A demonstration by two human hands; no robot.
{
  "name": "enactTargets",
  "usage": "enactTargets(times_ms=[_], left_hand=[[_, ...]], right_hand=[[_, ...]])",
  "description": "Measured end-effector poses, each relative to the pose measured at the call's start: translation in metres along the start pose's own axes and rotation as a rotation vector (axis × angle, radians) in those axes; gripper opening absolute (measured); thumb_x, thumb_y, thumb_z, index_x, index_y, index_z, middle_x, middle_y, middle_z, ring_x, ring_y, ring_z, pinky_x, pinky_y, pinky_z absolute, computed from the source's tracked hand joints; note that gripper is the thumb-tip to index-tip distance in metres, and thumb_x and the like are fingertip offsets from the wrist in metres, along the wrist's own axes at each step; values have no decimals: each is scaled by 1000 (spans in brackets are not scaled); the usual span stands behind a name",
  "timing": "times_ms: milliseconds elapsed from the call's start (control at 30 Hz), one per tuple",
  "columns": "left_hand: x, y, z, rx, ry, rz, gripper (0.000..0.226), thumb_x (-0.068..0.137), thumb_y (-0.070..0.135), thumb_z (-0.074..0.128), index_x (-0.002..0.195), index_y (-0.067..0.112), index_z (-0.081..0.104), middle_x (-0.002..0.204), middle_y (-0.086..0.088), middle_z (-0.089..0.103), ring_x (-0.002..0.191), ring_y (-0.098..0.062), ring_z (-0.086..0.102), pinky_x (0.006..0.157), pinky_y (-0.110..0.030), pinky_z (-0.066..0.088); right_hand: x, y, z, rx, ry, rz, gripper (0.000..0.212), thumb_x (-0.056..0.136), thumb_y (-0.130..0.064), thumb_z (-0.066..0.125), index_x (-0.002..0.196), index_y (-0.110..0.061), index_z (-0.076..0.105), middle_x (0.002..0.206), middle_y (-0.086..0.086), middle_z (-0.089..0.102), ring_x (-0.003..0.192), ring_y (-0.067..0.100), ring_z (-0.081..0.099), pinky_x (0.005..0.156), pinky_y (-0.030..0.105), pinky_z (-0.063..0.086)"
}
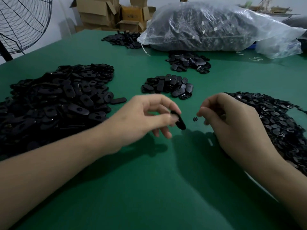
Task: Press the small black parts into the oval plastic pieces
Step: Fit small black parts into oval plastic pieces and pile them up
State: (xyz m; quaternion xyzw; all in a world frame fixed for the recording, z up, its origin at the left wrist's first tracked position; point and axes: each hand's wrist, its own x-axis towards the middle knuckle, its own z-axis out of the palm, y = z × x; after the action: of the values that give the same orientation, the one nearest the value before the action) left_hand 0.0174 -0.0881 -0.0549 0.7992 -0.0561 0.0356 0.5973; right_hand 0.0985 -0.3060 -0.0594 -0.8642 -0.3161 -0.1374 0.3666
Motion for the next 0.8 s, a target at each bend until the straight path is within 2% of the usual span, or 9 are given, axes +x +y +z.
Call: enactTargets(times_ms=[67, 133, 267, 400, 567, 700, 800], left_hand=[[-11, -1, 7, -135, 16, -26, 9, 97, 17, 69, 96, 25, 72, 90, -7, 78, 71, -23, 77, 63, -25, 57], [-16, 0, 9, -216, 61, -24, 7, 95, 19, 68, 96, 24, 72, 88, -10, 78, 71, -24, 77, 64, -24, 58], [-20, -3, 6, -301, 67, -18, 17, 98, 2, 59, 102, 13, 71, 100, -11, 79, 92, -25, 78, 78, -23, 58], [-18, -5, 6, -382, 78, -44, 19, 91, 9, 58, 99, 13, 75, 101, -11, 77, 92, -21, 76, 84, -25, 57], [-16, -6, 12, -272, 132, 23, 7, 91, 10, 70, 97, 15, 72, 88, -3, 78, 83, -14, 77, 77, -19, 56], [-16, -4, 14, -238, 133, 42, 24, 90, 10, 66, 114, 13, 65, 90, -3, 78, 85, -16, 77, 79, -19, 56], [-15, -4, 14, -241, 147, 36, 24, 88, 11, 67, 112, 12, 66, 93, -2, 79, 84, -14, 77, 78, -17, 56]], right_hand=[[-3, -4, 3, 168, -15, 46, 10, 98, -21, 61, 90, -26, 60, 74, -13, 71, 64, 6, 64, 56, 17, 48], [-5, -8, 5, 262, -66, 82, 11, 99, -21, 61, 89, -25, 61, 76, -11, 73, 61, 10, 64, 58, 24, 51], [-9, -13, 7, 458, -185, 119, 6, 94, -23, 67, 88, -20, 67, 81, -3, 75, 68, 14, 69, 68, 26, 56], [-12, -17, 7, 643, -213, 201, 10, 84, -25, 73, 87, -15, 72, 82, 4, 77, 71, 19, 72, 71, 23, 58], [-10, -18, 5, 828, -160, 331, 32, 73, -20, 74, 102, -9, 68, 84, 11, 78, 69, 17, 72, 71, 23, 59], [-9, -21, 3, 914, -161, 391, 36, 71, -16, 73, 106, -8, 68, 87, 12, 78, 71, 16, 73, 68, 20, 57], [-9, -22, 2, 966, -161, 419, 37, 69, -14, 74, 103, -4, 63, 88, 15, 78, 70, 17, 72, 67, 21, 57]])
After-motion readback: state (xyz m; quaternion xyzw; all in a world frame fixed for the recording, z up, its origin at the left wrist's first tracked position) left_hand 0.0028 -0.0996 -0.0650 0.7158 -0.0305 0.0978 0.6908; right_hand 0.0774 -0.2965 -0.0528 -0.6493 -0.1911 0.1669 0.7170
